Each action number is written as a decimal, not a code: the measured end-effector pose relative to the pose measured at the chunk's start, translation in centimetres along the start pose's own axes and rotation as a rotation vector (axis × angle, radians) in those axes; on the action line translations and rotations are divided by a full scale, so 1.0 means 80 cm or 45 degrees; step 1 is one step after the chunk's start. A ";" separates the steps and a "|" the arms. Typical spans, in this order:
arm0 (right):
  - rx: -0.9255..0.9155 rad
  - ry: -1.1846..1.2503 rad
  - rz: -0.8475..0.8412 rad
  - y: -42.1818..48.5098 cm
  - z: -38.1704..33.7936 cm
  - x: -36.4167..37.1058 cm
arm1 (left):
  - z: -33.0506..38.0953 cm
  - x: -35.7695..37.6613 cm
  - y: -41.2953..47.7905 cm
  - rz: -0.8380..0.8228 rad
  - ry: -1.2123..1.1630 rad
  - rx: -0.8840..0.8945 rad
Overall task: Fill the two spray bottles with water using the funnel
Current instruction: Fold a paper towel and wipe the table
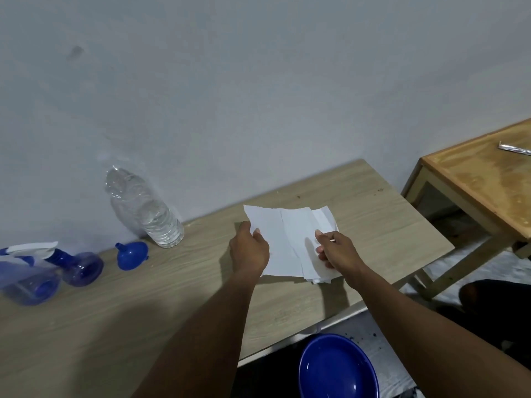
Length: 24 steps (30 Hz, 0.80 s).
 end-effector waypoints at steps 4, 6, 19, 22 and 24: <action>-0.012 -0.081 0.032 -0.001 -0.002 -0.001 | -0.006 -0.018 0.004 0.033 0.011 0.025; -0.016 -0.118 0.052 0.000 -0.002 -0.004 | -0.007 -0.027 0.005 0.046 0.017 0.038; -0.406 -0.409 0.065 -0.045 -0.120 0.074 | -0.068 -0.114 0.018 -0.135 -0.192 -0.174; -0.534 -0.457 -0.157 -0.070 -0.167 0.148 | -0.074 -0.156 0.025 -0.206 -0.258 -0.102; -0.519 -0.466 -0.340 -0.093 -0.188 0.202 | -0.088 -0.184 0.028 -0.305 -0.319 -0.155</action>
Point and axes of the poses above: each hand's wrist, its own y-axis towards the middle knuckle, its own x-axis out of the palm, z = x × y, the point moved 9 cm from there along y, towards the middle knuckle, and after that the axes turned 11 degrees about -y, right-handed, at the moved point
